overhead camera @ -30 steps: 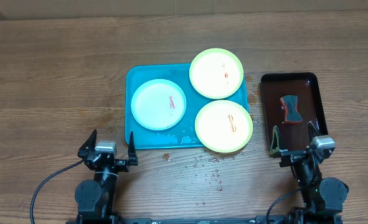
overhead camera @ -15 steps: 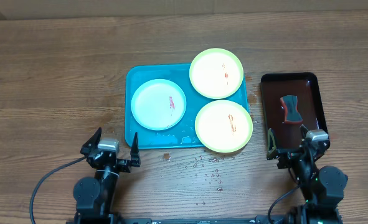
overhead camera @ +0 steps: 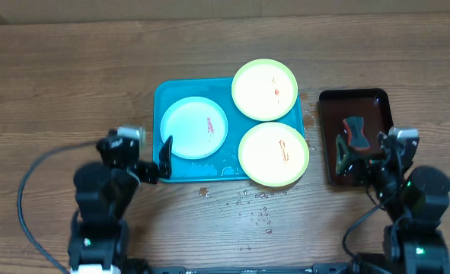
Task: Clean dirty plates on tray and stack at the side
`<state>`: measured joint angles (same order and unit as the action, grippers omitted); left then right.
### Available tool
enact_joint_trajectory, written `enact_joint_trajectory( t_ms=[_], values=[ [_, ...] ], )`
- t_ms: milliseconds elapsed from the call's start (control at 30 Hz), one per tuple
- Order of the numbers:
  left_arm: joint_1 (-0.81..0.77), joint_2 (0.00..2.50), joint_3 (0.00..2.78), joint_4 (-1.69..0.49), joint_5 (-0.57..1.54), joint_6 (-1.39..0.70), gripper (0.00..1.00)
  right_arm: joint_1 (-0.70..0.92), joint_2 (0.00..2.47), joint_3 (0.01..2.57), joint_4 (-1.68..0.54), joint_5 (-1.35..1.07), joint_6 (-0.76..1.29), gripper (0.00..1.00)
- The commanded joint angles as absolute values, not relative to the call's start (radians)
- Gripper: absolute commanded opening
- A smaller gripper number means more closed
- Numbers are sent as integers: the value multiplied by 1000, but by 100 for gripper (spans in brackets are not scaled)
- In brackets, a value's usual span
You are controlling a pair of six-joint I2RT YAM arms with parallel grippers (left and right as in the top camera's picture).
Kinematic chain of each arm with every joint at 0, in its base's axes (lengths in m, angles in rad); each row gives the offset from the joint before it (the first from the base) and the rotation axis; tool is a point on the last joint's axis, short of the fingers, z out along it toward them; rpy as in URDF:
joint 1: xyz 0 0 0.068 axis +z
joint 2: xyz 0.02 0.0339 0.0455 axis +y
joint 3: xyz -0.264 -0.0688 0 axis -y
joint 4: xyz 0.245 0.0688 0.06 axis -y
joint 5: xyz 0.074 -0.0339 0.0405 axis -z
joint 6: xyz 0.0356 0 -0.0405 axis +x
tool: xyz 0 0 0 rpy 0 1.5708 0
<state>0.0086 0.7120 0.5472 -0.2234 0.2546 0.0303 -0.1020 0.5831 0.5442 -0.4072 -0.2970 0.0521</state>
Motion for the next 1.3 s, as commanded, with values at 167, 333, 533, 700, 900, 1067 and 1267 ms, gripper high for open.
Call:
enact_joint_trajectory(
  t_ms=[167,333,533,700,900,1067,1267],
  values=[
    [12,1053,971,-526,300,38,100,-96,805,818,-598,-319,56,100],
    [12,1229,1196,-732,300,42,100,-96,974,981,-730,-363,56,100],
    [12,1396,1365,-913,335,41,100,-96,1165,1196,-917,-418,56,100],
    [12,1492,1377,-925,394,42,100,-96,1242,1239,-909,-485,57,100],
    [13,1589,1377,-910,393,12,100,-96,1275,1239,-868,-561,58,100],
    [13,1642,1377,-901,348,-6,90,-96,1313,1239,-875,-540,102,91],
    [10,1694,1377,-912,191,-124,80,-96,1365,1239,-909,-435,155,80]
  ],
)
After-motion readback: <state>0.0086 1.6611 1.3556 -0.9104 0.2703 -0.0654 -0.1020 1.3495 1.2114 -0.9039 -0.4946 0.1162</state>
